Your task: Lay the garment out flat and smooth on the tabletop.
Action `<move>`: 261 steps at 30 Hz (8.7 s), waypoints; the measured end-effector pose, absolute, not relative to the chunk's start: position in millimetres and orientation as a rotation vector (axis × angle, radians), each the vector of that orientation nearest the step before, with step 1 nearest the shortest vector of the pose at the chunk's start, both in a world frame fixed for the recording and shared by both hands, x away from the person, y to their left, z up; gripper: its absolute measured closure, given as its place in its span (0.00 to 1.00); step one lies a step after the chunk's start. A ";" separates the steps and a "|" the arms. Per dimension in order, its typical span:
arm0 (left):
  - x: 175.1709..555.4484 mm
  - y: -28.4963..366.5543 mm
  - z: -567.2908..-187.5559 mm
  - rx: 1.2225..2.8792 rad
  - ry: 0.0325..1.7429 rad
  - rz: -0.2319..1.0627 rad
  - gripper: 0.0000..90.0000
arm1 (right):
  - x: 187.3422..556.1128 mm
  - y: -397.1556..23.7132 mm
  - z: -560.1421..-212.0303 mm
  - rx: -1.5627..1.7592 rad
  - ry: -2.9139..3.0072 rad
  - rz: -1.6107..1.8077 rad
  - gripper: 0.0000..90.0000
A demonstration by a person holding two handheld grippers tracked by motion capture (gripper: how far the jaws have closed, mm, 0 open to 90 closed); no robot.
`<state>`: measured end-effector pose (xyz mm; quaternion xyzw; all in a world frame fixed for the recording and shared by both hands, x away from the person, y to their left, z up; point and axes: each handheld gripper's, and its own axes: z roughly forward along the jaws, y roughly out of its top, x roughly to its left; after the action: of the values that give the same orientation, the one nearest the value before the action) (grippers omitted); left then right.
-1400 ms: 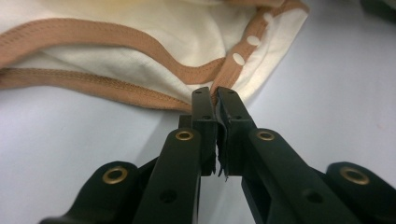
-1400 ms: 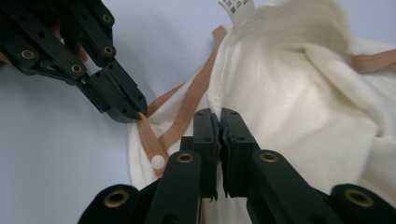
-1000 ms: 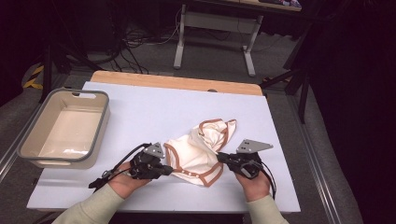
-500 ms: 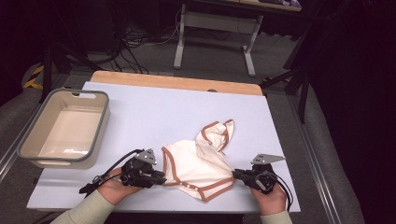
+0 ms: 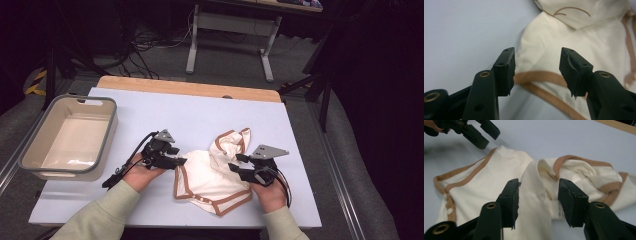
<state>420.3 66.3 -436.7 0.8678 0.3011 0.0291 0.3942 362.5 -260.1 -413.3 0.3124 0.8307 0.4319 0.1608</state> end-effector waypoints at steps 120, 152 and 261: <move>440.8 11.6 -449.5 2.347 0.729 -0.029 0.90 | 389.4 -290.2 -436.0 1.265 2.521 0.987 0.77; 404.6 89.9 -424.1 2.315 0.812 0.059 0.97 | 404.5 -241.5 -419.5 1.049 2.403 1.209 0.45; 354.6 101.0 -442.8 2.418 0.410 -0.066 0.71 | 331.7 -221.8 -440.2 0.570 2.785 1.106 0.58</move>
<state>354.6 101.0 -442.8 0.9278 0.1573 -0.0252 0.3374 331.7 -221.8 -440.2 0.1868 0.9121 0.3621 0.0458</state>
